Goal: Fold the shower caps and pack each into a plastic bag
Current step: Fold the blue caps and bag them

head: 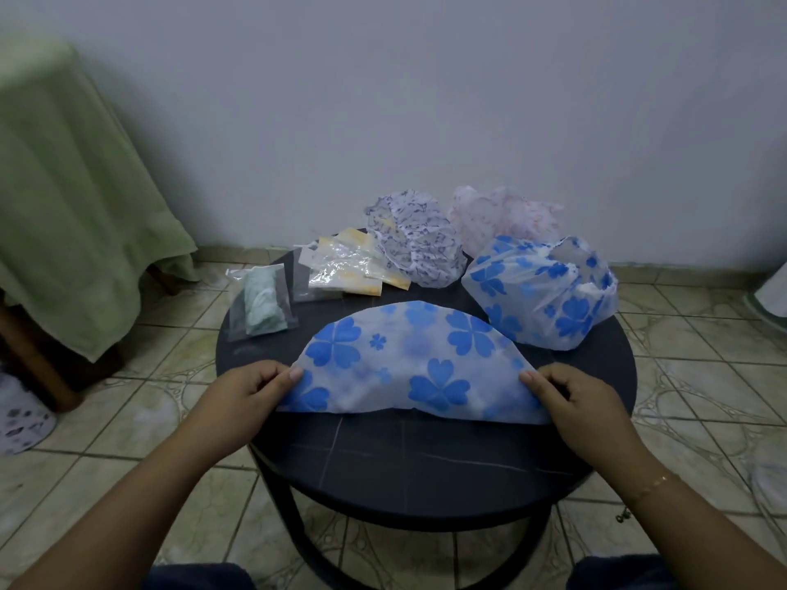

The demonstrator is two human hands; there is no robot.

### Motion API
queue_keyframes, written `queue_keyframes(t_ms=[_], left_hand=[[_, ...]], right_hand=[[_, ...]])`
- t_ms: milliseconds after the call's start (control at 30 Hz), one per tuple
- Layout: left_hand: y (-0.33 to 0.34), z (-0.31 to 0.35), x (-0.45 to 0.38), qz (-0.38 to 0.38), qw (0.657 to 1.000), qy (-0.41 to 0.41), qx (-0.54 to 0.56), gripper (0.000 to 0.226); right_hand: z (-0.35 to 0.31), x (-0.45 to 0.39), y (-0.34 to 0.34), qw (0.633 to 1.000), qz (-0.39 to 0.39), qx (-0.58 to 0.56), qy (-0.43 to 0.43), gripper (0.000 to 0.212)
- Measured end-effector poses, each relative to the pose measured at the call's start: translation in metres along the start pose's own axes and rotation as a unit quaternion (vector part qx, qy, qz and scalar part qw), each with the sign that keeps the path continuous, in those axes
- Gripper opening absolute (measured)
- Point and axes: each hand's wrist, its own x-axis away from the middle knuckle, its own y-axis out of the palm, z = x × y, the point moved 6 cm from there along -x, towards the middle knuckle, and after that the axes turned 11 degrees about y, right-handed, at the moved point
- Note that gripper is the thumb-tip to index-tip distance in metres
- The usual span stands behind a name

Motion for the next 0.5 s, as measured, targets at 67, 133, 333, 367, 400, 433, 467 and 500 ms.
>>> queue_keyframes(t_ms=[67, 133, 333, 367, 400, 433, 467, 500], left_hand=[[0.001, 0.0, -0.004, 0.012, 1.0, -0.008, -0.022, 0.03], [0.001, -0.001, -0.007, 0.017, 0.999, -0.016, -0.043, 0.031], [0.003, -0.005, -0.015, 0.008, 0.998, -0.044, -0.053, 0.037], [0.004, -0.007, -0.016, 0.005, 0.997, -0.05, -0.058, 0.038], [0.005, -0.008, -0.017, 0.002, 0.996, -0.055, -0.066, 0.038], [0.006, -0.009, -0.017, 0.0, 0.995, -0.061, -0.075, 0.037], [0.006, -0.01, -0.018, 0.0, 0.994, -0.067, -0.081, 0.035], [0.007, -0.01, -0.018, 0.003, 0.993, -0.074, -0.088, 0.032]], right_hand=[[0.0, -0.003, 0.001, 1.0, 0.008, 0.004, 0.01, 0.026], [0.001, -0.006, 0.004, 1.0, 0.011, 0.011, 0.019, 0.026], [0.005, -0.016, 0.009, 0.997, -0.003, 0.041, 0.058, 0.028], [0.005, -0.017, 0.01, 0.997, -0.007, 0.047, 0.065, 0.028], [0.004, -0.017, 0.011, 0.996, -0.011, 0.053, 0.073, 0.028], [0.002, -0.017, 0.012, 0.995, -0.015, 0.062, 0.08, 0.028], [0.002, -0.017, 0.013, 0.993, -0.016, 0.072, 0.088, 0.029], [0.001, -0.016, 0.013, 0.992, -0.015, 0.082, 0.094, 0.028]])
